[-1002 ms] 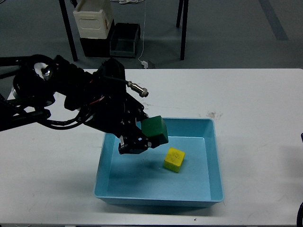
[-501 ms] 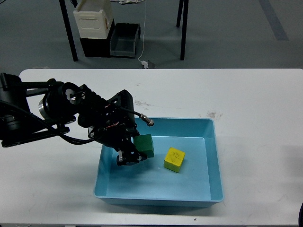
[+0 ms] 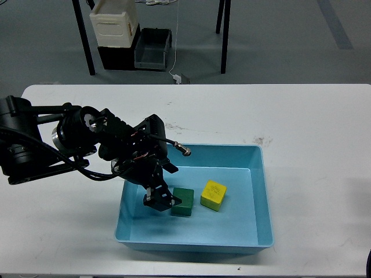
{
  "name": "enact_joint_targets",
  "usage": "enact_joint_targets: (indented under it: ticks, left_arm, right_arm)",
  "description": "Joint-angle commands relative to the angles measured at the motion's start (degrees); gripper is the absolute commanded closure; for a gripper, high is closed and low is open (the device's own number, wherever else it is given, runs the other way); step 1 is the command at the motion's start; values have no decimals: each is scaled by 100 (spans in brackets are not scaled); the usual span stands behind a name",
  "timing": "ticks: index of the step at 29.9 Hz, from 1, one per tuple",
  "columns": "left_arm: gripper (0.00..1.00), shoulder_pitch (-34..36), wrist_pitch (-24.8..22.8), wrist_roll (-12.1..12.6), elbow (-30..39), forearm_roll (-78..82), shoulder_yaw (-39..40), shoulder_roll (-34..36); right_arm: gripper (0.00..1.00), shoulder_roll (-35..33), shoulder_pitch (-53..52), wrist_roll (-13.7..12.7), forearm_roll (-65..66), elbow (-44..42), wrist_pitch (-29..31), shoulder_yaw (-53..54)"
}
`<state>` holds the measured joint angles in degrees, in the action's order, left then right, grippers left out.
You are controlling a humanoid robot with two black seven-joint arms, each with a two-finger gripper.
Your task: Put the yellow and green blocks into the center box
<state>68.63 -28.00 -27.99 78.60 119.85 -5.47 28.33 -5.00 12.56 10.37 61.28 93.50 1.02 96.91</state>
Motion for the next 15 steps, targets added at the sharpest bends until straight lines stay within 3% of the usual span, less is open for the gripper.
enact_joint_targets:
  ticks: [1,8,12,15]
  left_arm:
    - [4,-7,0,-1,-28,-215,308,15]
    - [4,-173,0,-1,7,-3453,1775,655]
    - [4,-841,0,-1,-2,-4819,2531,859]
    - [4,-1858,0,-1,-63,-5557,3610,859]
  right_arm:
    - [0,-10,1,0,7,-7,4,-6]
    - [0,-19,-175,0,7,10,47,-111]
    - [0,-10,-298,9,7,2,48,-146]
    - [0,34,-403,9,-10,10,30,-146]
